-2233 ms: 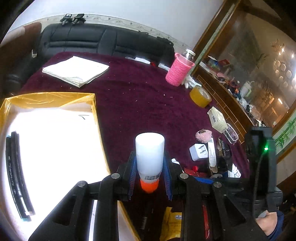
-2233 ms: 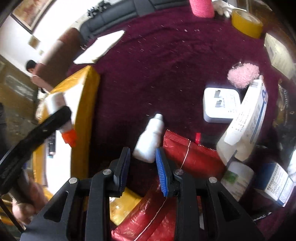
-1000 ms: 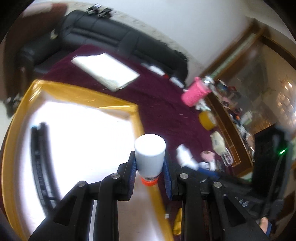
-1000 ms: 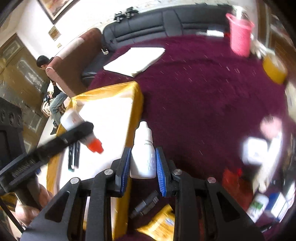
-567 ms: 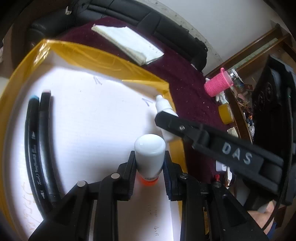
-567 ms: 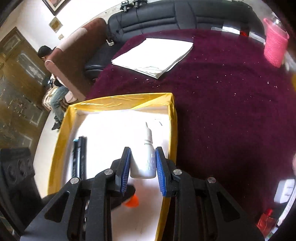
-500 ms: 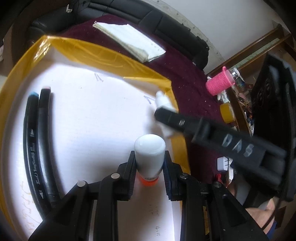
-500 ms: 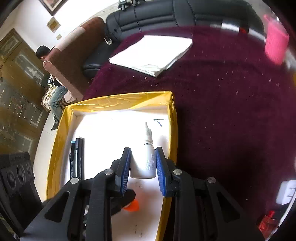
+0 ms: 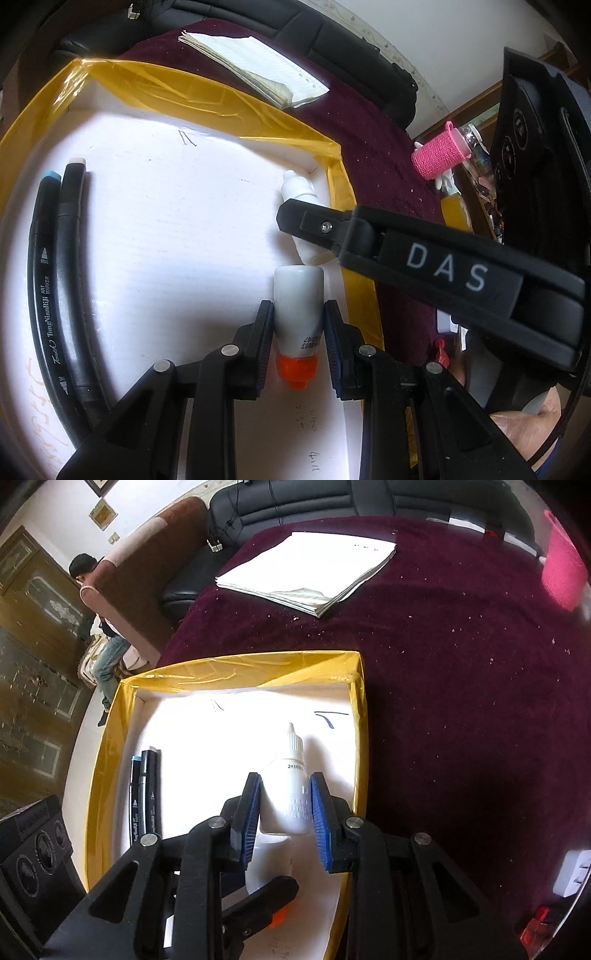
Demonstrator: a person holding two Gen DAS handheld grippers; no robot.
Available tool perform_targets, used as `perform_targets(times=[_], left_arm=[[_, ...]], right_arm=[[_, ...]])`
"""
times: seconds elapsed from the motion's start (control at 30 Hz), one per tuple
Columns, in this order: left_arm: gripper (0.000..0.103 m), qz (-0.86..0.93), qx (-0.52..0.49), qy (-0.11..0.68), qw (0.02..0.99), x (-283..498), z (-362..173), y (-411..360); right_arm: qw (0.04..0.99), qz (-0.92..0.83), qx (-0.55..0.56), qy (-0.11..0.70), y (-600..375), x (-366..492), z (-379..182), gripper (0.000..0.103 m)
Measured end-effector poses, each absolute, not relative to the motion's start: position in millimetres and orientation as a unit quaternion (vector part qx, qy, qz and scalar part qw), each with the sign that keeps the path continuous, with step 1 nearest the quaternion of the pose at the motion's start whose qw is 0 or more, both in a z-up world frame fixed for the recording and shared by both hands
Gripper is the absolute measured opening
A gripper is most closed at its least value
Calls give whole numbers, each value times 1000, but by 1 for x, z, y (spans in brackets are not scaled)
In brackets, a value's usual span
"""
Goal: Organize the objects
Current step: 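Set both bottles upright in the tray and open both tools, then grasp the red foil bag with the left tool while the right grasps the green-labelled white bottle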
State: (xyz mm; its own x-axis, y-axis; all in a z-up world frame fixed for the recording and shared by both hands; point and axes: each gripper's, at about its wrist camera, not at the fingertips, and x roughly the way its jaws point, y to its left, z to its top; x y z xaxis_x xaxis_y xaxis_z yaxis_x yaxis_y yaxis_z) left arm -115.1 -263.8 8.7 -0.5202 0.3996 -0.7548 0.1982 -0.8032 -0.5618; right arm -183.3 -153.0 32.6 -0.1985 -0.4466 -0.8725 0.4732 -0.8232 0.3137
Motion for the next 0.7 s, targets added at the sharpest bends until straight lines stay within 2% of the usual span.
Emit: perform_targets(times=[0.23,0.37,0.5,0.7], left_arm=[[23,811,-488,-316,66,-117,6,-264],[28,807,-490,-321,76,-118,7,-261],[44,811,-485,-317,74,-118,12,-260],[45,819,-472,-316,77,-115,20,-262]], right_arm=[[293,-774,560,27,-156,-180,34,24],[297,-768,567,19,-152,-181,33,24],[300,-769,564,19,-149,-178,38,25],[308,-772,556,-9,-136,-172,49,26]])
